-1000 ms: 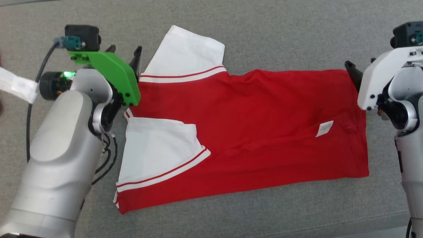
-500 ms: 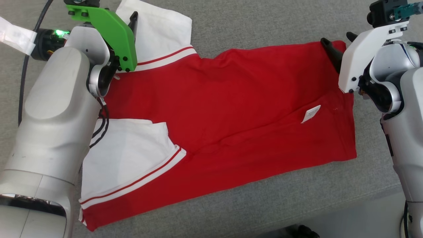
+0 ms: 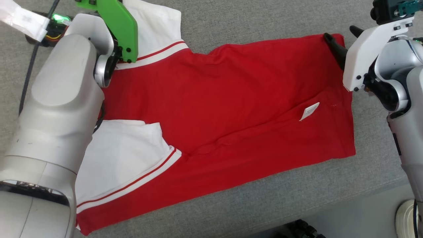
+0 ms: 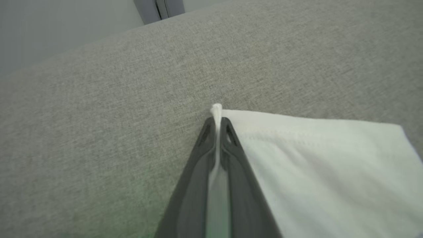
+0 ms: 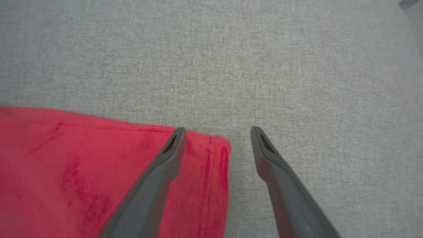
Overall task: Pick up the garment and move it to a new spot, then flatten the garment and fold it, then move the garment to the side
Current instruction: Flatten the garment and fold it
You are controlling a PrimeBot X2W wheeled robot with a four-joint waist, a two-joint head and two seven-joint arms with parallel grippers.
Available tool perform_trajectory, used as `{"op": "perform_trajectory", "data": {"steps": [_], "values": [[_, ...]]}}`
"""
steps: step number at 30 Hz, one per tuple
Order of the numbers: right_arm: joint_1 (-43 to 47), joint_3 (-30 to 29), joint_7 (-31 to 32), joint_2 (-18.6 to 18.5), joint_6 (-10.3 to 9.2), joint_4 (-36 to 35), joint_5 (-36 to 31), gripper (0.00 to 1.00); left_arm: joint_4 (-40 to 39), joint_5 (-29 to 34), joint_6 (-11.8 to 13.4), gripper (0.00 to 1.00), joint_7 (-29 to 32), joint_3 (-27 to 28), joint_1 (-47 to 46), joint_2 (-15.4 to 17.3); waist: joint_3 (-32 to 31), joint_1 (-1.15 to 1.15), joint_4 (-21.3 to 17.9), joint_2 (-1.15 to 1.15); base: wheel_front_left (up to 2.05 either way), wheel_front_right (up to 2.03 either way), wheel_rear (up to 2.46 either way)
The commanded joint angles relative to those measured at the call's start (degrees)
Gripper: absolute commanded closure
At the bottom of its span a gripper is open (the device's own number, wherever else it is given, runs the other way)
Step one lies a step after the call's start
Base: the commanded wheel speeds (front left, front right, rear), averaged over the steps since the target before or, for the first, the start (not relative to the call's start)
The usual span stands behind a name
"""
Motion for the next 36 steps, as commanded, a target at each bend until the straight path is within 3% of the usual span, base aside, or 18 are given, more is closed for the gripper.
{"op": "perform_trajectory", "data": {"steps": [1,5,12,18,24,25,26,27,36], "values": [[0.0,-0.2,0.2,-0.9,-0.08,-1.2,0.5,0.0,1.5,0.8,0.2,1.0,0.1,-0.7,1.1,0.3,0.3,0.0,0.9,0.0,0.0,0.0,0.0],[1.8,-0.4,-0.2,-3.0,-0.08,-5.9,1.7,0.0,1.5,1.0,1.1,1.0,-2.9,-1.1,1.4,-1.2,0.4,0.0,2.3,0.0,0.0,0.0,0.0],[6.3,0.1,3.3,-8.6,-0.09,-10.6,1.9,0.0,2.7,0.0,0.4,1.0,-6.0,-1.7,2.6,-3.8,0.4,0.0,3.6,0.0,0.0,0.0,0.0],[7.7,-1.7,3.5,-7.8,-0.09,-9.7,0.9,0.0,4.3,-0.3,-0.3,1.0,-7.2,-2.2,1.3,-4.4,0.7,0.0,3.8,0.0,0.0,0.0,0.0],[4.8,1.5,2.3,-7.3,-0.09,-4.2,1.2,0.0,5.4,-0.7,-0.8,1.0,-8.2,-2.5,0.0,-4.9,1.6,0.0,4.6,0.0,0.0,0.0,0.0],[4.5,2.1,2.2,-7.4,-0.09,-3.4,1.4,0.37,5.6,-0.8,-0.9,1.0,-8.3,-2.5,-0.1,-5.0,1.6,0.0,4.7,0.0,0.0,0.0,0.0],[4.0,2.8,1.8,-7.4,-0.09,-2.4,1.6,0.82,5.6,-0.9,-1.0,1.0,-8.9,-2.5,-0.2,-5.1,1.7,0.0,4.9,0.0,0.0,0.0,0.0],[3.7,3.2,1.6,-7.3,-0.09,-1.7,1.7,1.0,5.7,-1.0,-1.0,1.0,-9.3,-2.5,-0.2,-5.1,1.7,0.0,5.0,0.0,0.0,0.0,0.0],[0.1,1.2,-7.8,-6.5,-0.09,1.6,-1.2,1.0,4.6,-0.9,1.6,1.0,-21.1,-0.4,-1.7,-4.6,0.8,0.0,6.3,0.0,0.0,0.0,0.0]]}}
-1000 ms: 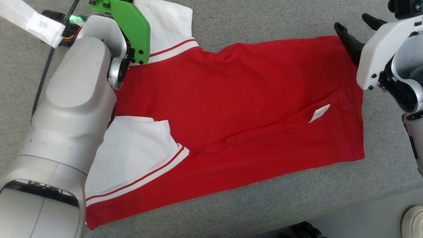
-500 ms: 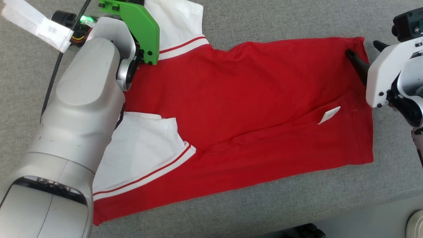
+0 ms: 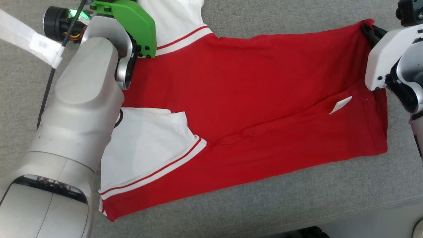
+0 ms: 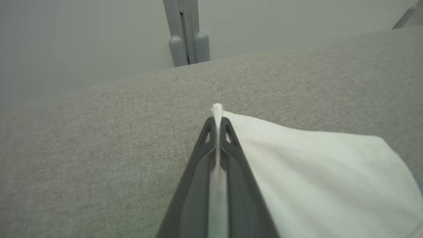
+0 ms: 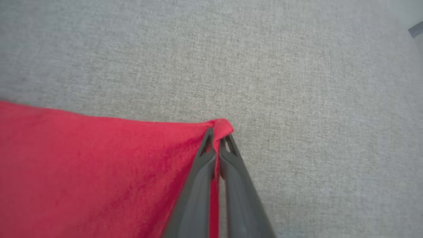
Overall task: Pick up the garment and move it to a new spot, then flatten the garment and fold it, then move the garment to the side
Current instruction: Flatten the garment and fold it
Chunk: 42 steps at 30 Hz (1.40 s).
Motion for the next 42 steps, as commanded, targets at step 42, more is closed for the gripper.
{"op": "perform_trajectory", "data": {"steps": [42], "values": [[14.2,-3.3,-10.7,-2.5,-0.11,10.6,-9.4,1.0,-44.0,-0.8,-1.0,1.0,-9.9,3.9,55.2,2.8,-18.4,0.0,9.8,0.0,0.0,0.0,0.0]]}}
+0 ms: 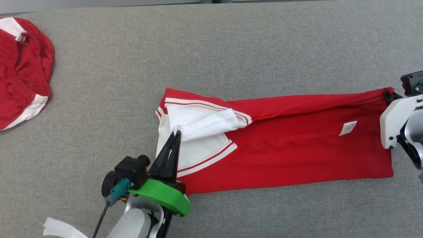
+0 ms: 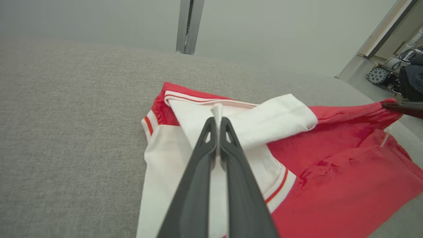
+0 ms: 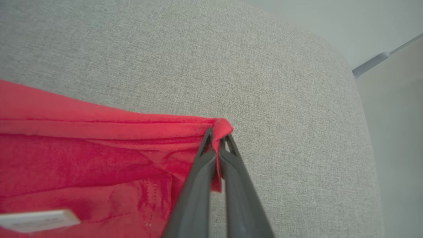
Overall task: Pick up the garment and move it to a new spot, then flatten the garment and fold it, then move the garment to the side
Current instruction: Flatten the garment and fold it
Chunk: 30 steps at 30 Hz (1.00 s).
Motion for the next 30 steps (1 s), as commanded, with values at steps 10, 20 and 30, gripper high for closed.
{"op": "perform_trajectory", "data": {"steps": [10,20,30], "values": [[2.6,-1.4,2.1,1.6,-0.11,0.5,-1.4,0.0,0.5,-1.2,1.3,1.0,1.0,-1.3,4.3,-0.5,-1.3,0.0,0.7,0.0,0.0,0.0,0.0],[5.4,-6.2,-0.8,4.8,-0.11,-3.5,-0.4,0.0,3.8,-2.2,1.8,0.0,0.1,-1.8,7.2,-1.1,-4.2,0.0,0.0,0.0,0.0,0.0,0.0],[12.8,-15.6,-2.8,11.4,-0.11,-12.3,0.3,0.0,-0.5,1.6,1.6,0.0,-2.5,5.6,8.6,-0.1,-7.9,0.0,0.0,0.0,0.0,0.0,0.0]]}}
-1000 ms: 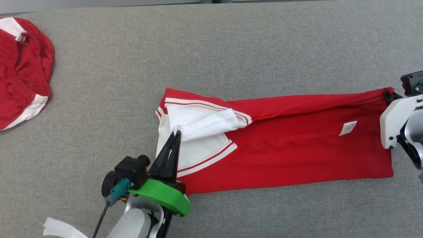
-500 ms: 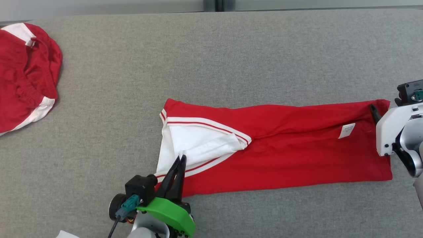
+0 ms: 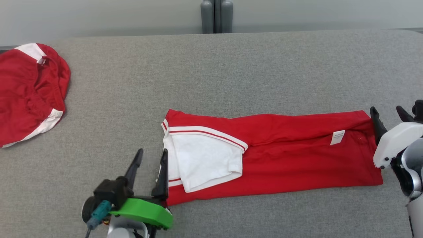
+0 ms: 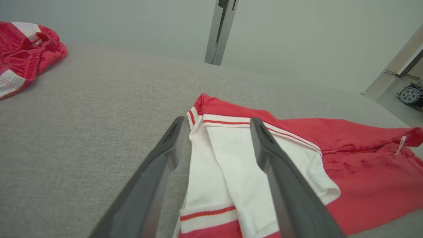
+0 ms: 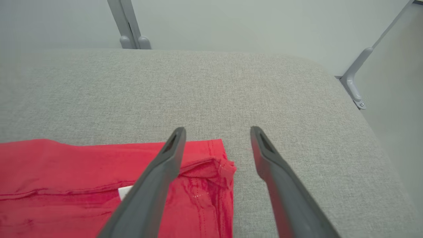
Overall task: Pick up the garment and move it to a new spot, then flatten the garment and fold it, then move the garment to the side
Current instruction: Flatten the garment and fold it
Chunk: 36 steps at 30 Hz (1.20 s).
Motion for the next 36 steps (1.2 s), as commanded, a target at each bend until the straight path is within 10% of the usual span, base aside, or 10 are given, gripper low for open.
{"op": "perform_trajectory", "data": {"steps": [1,15,36], "values": [[1.4,-1.0,0.4,0.9,-0.11,-1.0,0.6,0.0,-1.9,1.7,-0.5,0.0,-0.3,2.2,0.7,0.0,-0.8,0.0,-0.2,0.0,0.0,0.0,0.0],[1.2,-6.7,2.8,8.4,-0.1,1.5,-0.4,0.0,-7.7,10.7,-7.7,0.0,-0.3,19.6,2.6,-3.3,-0.7,0.0,-3.9,0.0,0.0,0.0,0.0],[-11.1,-10.1,5.3,7.8,-0.1,18.0,-6.1,0.0,-6.1,12.3,-10.6,0.0,-0.3,20.8,1.0,-4.9,4.1,0.0,-1.1,0.0,0.0,0.0,0.0]]}}
